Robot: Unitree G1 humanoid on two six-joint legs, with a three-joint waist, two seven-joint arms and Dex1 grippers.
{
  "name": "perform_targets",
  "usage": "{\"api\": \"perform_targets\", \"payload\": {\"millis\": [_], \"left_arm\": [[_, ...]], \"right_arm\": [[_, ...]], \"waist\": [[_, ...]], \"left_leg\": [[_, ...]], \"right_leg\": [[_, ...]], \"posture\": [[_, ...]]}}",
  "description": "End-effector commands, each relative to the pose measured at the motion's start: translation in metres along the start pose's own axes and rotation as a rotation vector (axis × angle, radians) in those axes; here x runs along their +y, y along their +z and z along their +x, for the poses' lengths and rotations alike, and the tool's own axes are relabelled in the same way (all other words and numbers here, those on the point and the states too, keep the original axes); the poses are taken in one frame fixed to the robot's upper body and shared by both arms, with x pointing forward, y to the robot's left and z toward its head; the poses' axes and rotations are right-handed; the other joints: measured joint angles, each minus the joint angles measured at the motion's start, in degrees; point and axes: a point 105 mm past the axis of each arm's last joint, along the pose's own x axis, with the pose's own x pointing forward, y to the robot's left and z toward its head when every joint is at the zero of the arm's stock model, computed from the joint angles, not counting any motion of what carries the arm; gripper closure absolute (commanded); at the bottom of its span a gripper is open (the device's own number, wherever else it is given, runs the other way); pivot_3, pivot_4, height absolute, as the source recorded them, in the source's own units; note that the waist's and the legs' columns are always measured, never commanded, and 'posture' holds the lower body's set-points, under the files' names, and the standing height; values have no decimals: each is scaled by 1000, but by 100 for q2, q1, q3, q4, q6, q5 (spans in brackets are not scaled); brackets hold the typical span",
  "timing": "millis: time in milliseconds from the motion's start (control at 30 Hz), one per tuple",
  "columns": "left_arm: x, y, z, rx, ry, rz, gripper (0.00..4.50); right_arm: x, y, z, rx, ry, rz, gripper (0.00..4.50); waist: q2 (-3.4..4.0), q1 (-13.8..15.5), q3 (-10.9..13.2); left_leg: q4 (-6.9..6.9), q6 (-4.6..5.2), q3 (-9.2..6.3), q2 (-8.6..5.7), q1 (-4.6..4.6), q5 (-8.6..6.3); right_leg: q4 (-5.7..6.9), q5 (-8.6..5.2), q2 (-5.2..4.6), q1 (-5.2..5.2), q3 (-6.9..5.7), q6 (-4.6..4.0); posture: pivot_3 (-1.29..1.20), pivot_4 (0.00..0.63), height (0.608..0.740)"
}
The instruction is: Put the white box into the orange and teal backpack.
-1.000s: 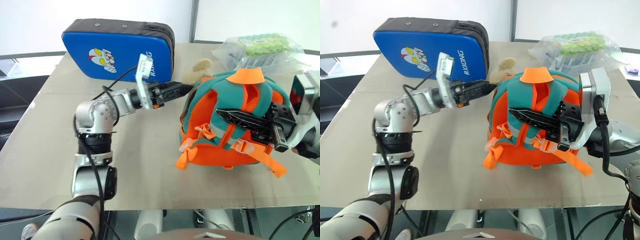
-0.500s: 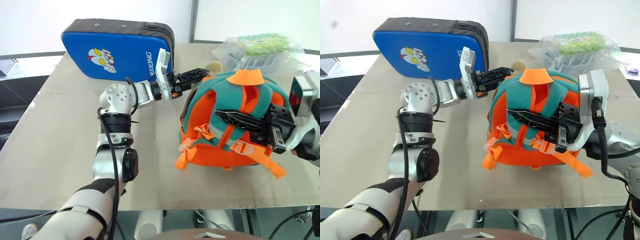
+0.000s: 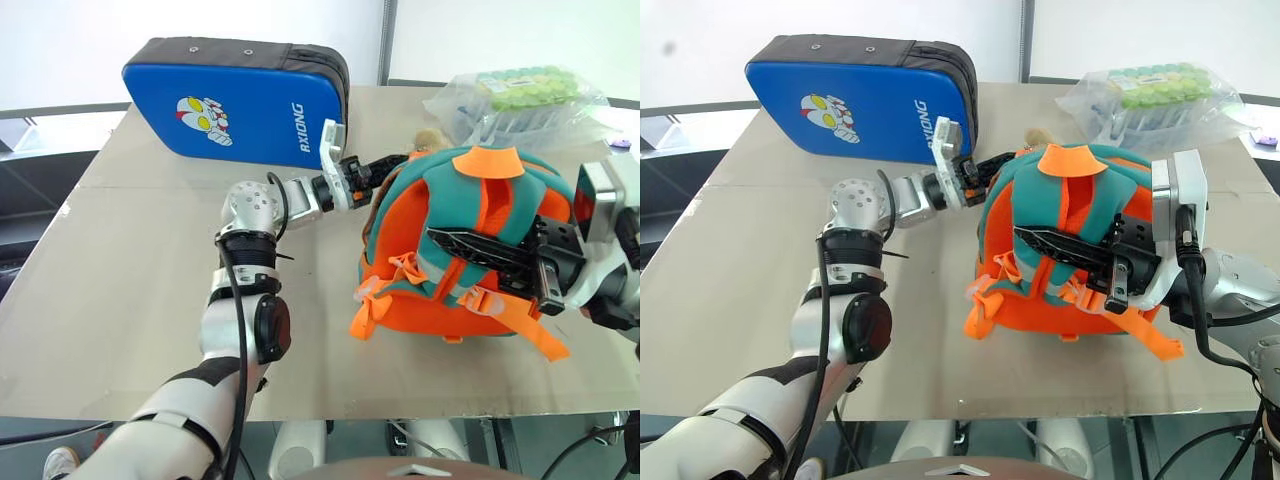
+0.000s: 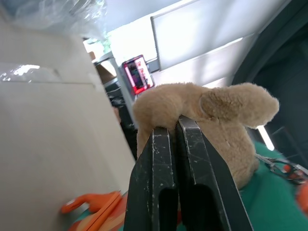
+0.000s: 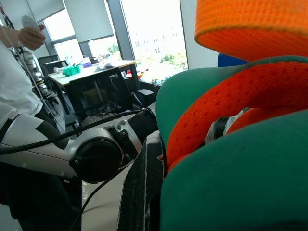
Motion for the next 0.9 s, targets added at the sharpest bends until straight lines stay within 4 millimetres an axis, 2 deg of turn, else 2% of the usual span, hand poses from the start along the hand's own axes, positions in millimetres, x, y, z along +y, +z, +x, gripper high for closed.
{"api": "perform_targets", "payload": {"millis": [33,133,200,267,367,533,733,800,900], "left_arm": [[-47,30,-32,-137,-171,66,4420],[-65,37,-57,-190,-220,94,4420],[-71,31,-74,-177,-207,148,4420],[-69,21,-94,-150,-152,187,4420],[-53,4,-118,-112,-5,237,4420],[-31,-22,-142,-58,166,272,4420],[9,-39,-170,-53,396,301,4420],[8,-42,-172,-62,384,308,4420],[-1,-32,-170,-128,323,304,4420]], "right_arm": [[2,12,-3,-41,-7,-57,4500],[-1,11,-3,-44,-13,-54,4500],[-4,10,-2,-44,-16,-52,4500],[-8,10,-2,-45,-21,-51,4500],[-16,10,-1,-47,-36,-56,4500],[-30,10,0,-49,-79,-76,4500],[-36,9,2,-49,-95,-87,4500],[-36,8,1,-43,-101,-90,4500],[-35,6,-1,-35,-112,-92,4500]], "waist": [[0,-43,0],[0,-91,0],[0,-96,0],[0,-105,0],[0,-126,0],[-2,-80,-1],[-2,-63,-2],[-2,-61,-2],[-2,-44,-2]], "left_leg": [[0,0,0,1,-1,0],[-2,-1,-1,3,1,0],[-2,-1,-1,3,2,1],[-1,-2,-1,1,3,1],[-1,-2,5,3,10,1],[0,-2,6,3,12,1],[-1,-2,16,0,13,1],[-3,-2,16,2,12,0],[-3,-2,12,4,10,0]], "right_leg": [[0,0,0,-1,0,0],[2,0,-1,-1,0,0],[4,0,-2,-1,0,0],[6,0,-3,0,1,0],[10,0,-2,0,10,0],[12,1,-3,0,8,-3],[7,-13,-10,0,15,-27],[7,-13,-10,-1,15,-28],[7,-14,-10,-1,10,-28]], "posture": [[0,150,740],[0,150,740],[0,150,740],[0,150,740],[0,150,740],[0,150,740],[0,150,740],[0,150,740],[0,150,740]]}}
